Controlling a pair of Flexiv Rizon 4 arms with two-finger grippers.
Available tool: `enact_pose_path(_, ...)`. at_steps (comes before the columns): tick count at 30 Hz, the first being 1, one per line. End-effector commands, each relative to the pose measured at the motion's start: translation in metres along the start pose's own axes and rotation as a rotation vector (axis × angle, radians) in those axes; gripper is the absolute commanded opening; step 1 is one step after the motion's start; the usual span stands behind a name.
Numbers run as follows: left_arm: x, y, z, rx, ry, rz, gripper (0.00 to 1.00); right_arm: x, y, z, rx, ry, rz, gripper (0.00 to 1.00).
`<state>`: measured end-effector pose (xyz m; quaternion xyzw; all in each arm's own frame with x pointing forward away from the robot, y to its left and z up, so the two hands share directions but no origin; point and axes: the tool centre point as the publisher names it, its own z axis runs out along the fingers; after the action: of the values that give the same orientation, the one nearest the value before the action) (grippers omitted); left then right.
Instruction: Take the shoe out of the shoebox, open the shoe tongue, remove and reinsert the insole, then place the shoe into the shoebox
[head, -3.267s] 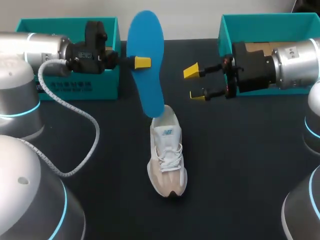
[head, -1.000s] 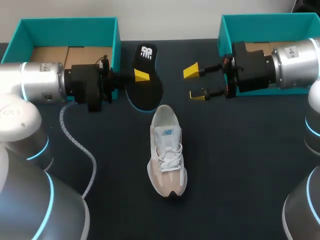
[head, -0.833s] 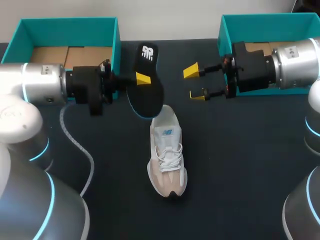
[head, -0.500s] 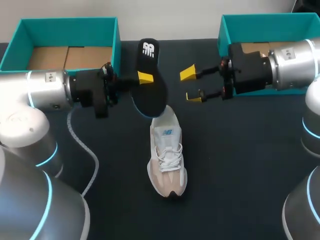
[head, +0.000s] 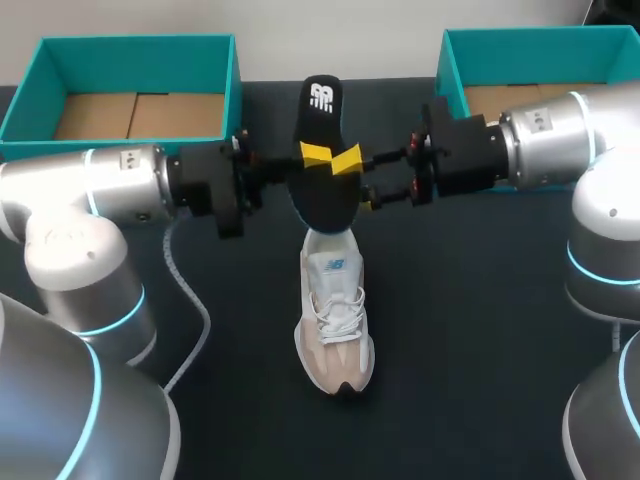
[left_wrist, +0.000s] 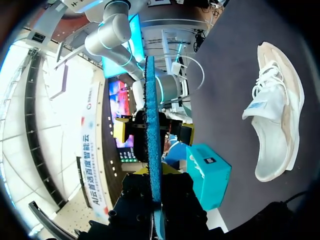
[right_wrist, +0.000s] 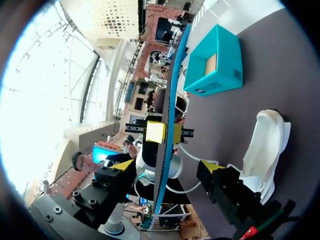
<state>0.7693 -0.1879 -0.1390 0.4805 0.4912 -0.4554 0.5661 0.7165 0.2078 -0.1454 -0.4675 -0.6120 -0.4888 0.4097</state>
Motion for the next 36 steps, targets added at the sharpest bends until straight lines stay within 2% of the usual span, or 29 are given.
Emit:
enact_pose_path(1, 0.0033, 0.0000, 0.0112, 0.002, -0.005, 0.004, 0.00, -0.0055, 0.0056, 0.0110, 0.006, 0.012, -0.002, 0.48)
enact_pose_path(6, 0.0032, -0.0013, 0.0144, 0.007, -0.012, 0.001, 0.00, -0.0076, 0.0060, 0.0135, 0.010, 0.020, -0.003, 0.37)
enact_pose_path(13, 0.0054, -0.0022, 0.0161, 0.011, -0.011, -0.002, 0.00, -0.0085, 0.0057, 0.0145, 0.012, 0.027, -0.002, 0.35)
enact_pose_path(17, 0.0067, -0.0031, 0.0168, 0.013, -0.009, -0.004, 0.00, -0.0089, 0.0056, 0.0142, 0.014, 0.030, -0.001, 0.29)
enact_pose_path(22, 0.0066, -0.0035, 0.0182, 0.012, -0.011, -0.006, 0.00, -0.0102, 0.0056, 0.0140, 0.018, 0.034, 0.002, 0.00)
enact_pose_path(30, 0.0061, -0.0077, 0.0191, 0.041, 0.000, -0.033, 0.00, -0.0111, 0.0068, 0.0128, 0.023, 0.035, -0.003, 0.00)
enact_pose_path(31, 0.0060, -0.0081, 0.0190, 0.048, 0.005, -0.033, 0.11, -0.0111, 0.0071, 0.0125, 0.023, 0.033, -0.004, 0.00)
enact_pose_path(32, 0.0052, -0.0090, 0.0185, 0.046, 0.006, -0.051, 0.64, -0.0112, 0.0074, 0.0121, 0.023, 0.031, -0.004, 0.00)
enact_pose_path(33, 0.0038, -0.0081, 0.0178, 0.038, 0.002, -0.051, 1.00, -0.0114, 0.0079, 0.0117, 0.023, 0.029, -0.005, 0.00)
enact_pose_path(36, -0.0024, -0.0041, 0.0127, 0.031, 0.002, -0.055, 1.00, -0.0137, 0.0099, 0.0085, 0.023, 0.018, -0.008, 0.00)
